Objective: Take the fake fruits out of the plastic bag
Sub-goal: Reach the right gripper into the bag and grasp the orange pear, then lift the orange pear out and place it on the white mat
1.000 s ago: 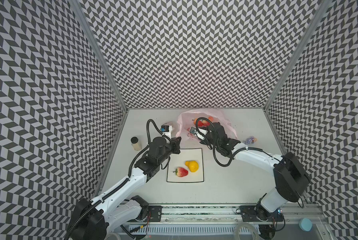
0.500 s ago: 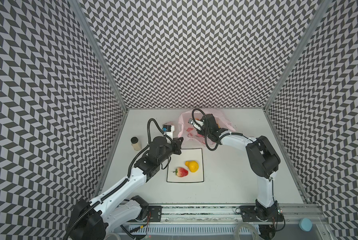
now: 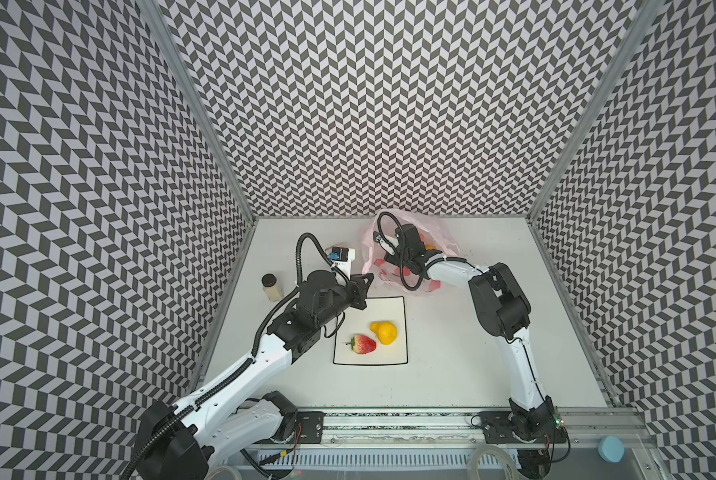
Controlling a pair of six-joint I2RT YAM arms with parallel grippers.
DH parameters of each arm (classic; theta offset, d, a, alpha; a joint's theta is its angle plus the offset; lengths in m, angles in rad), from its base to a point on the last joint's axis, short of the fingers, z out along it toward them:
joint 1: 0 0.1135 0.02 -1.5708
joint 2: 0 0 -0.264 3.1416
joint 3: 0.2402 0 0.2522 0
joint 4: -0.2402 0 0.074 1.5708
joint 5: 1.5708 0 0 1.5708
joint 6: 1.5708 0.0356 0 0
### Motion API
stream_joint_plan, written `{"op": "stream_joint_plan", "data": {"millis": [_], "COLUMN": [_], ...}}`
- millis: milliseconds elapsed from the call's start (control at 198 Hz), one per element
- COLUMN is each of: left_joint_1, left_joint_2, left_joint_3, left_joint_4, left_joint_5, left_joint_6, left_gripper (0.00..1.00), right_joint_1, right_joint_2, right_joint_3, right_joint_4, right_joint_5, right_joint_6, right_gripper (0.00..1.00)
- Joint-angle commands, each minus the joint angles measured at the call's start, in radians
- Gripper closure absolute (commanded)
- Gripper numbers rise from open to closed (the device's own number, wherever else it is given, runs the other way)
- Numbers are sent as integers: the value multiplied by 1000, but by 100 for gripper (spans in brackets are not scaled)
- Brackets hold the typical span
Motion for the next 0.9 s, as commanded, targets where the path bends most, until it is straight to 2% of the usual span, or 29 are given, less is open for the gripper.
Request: {"op": "stream_joint_plan", "data": {"millis": [0, 258, 455, 561, 702, 899], "left_joint_1": [-16, -39, -49, -52, -54, -56], "left_joint_2": [4, -8, 0, -2, -2, -1], "left_joint_3": [34, 61, 89, 92, 94, 78], "left_joint_4": [-47, -105, -134, -143, -147, -144], "left_joint_5": [37, 56, 61, 60, 53, 11], "left_joint_6": [21, 25, 22, 19, 18, 1], "left_gripper": [100, 100, 100, 100, 100, 100], "right_joint_1": [-4, -7, -7, -5, -6, -5], "right_joint_2": [41, 126, 161, 174, 174, 128], "right_joint_3": [38, 145, 163, 175, 178, 164], "right_joint_4": [35, 0, -28, -32, -22, -8], "right_joint_5": [-16, -36, -51, -48, -38, -39], "right_joint_6": [27, 47, 63, 65, 73, 78], "right_gripper": [30, 32, 38, 45, 59, 76]}}
